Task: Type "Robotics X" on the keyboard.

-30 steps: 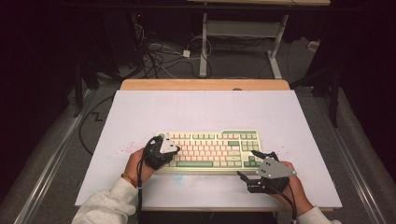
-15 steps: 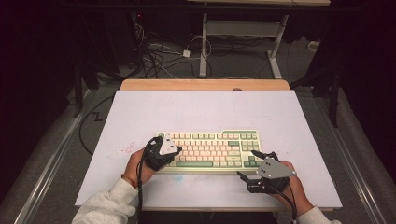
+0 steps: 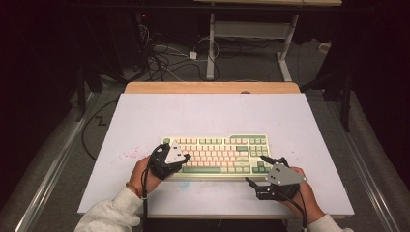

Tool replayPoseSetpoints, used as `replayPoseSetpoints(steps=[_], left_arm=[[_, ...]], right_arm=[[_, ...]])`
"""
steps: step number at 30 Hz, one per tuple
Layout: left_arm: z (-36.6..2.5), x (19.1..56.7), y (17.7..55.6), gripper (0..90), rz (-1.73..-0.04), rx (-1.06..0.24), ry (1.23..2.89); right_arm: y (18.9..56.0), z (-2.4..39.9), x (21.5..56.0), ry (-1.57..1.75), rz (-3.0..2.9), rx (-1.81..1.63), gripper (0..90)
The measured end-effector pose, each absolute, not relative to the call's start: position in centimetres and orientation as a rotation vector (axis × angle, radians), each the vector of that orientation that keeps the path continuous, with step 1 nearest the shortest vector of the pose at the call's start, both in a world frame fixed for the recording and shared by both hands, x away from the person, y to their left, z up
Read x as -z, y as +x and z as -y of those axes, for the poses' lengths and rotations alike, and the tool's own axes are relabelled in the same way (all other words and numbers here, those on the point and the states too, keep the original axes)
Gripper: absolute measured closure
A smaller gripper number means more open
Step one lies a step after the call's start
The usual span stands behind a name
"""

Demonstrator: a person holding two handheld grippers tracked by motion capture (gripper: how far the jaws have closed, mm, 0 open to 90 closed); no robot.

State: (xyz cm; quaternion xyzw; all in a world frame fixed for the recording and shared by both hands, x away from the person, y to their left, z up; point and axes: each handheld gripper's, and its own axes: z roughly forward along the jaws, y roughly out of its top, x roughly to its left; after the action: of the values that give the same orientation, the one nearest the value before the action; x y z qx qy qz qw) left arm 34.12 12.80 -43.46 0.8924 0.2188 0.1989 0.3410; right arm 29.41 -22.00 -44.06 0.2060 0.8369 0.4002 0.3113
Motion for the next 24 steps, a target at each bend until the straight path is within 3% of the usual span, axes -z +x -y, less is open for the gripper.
replayPoseSetpoints(steps=[24], left_arm=[[-13.1,44.2,32.6,87.1,-0.542,-0.490,2.339]], right_arm=[[29.4,21.7,44.1,0.543,-2.214,-1.058,20.1]])
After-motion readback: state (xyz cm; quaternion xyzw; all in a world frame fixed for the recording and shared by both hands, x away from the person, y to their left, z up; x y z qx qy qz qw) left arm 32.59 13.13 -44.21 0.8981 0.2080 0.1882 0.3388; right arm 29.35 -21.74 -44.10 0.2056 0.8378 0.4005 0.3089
